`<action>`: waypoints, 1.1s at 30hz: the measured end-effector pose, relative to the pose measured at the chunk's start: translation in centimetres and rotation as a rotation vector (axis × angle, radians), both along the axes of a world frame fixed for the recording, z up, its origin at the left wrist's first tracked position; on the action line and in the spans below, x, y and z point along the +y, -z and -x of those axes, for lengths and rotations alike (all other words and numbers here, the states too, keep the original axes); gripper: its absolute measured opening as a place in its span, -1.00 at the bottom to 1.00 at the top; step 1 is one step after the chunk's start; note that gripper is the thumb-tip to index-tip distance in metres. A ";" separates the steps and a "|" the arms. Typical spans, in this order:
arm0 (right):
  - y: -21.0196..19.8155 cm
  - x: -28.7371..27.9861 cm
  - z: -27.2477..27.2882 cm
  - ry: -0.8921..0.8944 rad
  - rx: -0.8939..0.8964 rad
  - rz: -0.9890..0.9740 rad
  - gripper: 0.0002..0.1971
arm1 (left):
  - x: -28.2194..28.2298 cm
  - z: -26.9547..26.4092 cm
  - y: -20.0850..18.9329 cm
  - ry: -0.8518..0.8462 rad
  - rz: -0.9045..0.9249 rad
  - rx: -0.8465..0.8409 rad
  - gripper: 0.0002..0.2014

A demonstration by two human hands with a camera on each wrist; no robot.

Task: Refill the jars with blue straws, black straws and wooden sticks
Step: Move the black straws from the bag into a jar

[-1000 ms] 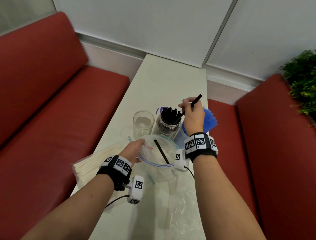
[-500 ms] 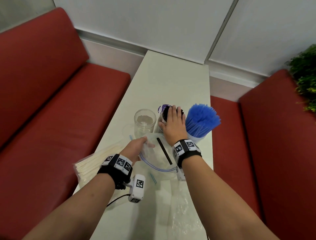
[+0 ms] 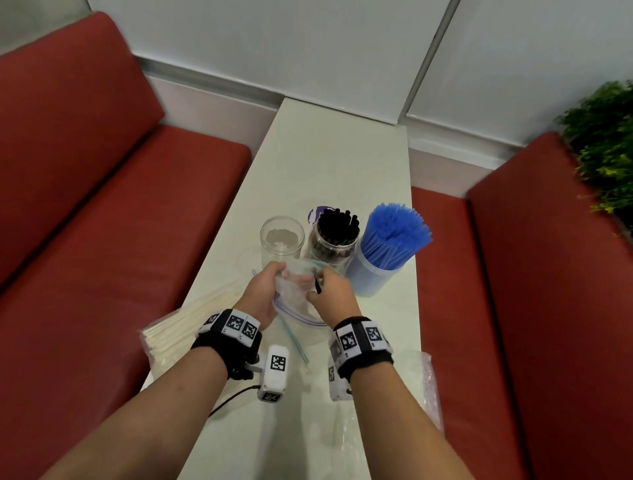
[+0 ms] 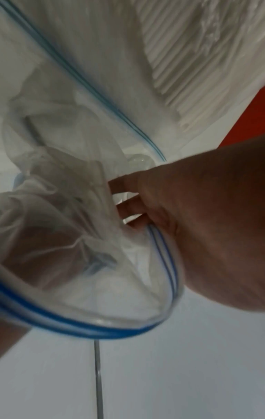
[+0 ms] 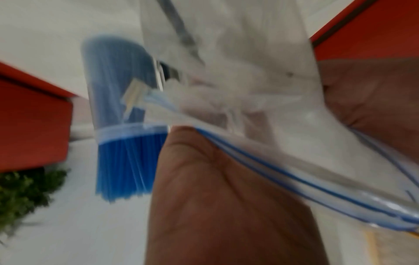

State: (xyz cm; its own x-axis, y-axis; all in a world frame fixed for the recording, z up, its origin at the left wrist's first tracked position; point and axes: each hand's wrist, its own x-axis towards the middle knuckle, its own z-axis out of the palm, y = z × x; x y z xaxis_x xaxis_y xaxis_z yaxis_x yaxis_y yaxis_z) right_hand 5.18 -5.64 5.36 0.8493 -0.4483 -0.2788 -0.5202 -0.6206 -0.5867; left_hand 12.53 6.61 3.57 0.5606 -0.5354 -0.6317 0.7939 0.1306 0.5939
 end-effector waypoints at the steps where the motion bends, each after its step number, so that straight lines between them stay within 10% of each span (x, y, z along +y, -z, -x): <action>1: 0.4 0.2 0.2 0.031 -0.068 -0.014 -0.67 | 0.1 0.0 -0.1 -0.012 0.024 0.016 -0.49; 11: -1.4 -2.5 1.2 -0.139 0.008 -0.227 -0.95 | -0.1 -0.8 0.0 -0.033 -0.115 -0.238 -0.51; 22: -14.5 -9.1 -2.4 0.394 -0.927 -0.125 -0.84 | -0.6 0.0 1.3 -0.018 -0.267 -0.428 -0.66; 33: -9.4 -8.6 -5.5 0.258 -0.662 -0.031 -0.82 | -0.3 -0.7 1.4 -0.011 -0.250 -0.396 -0.71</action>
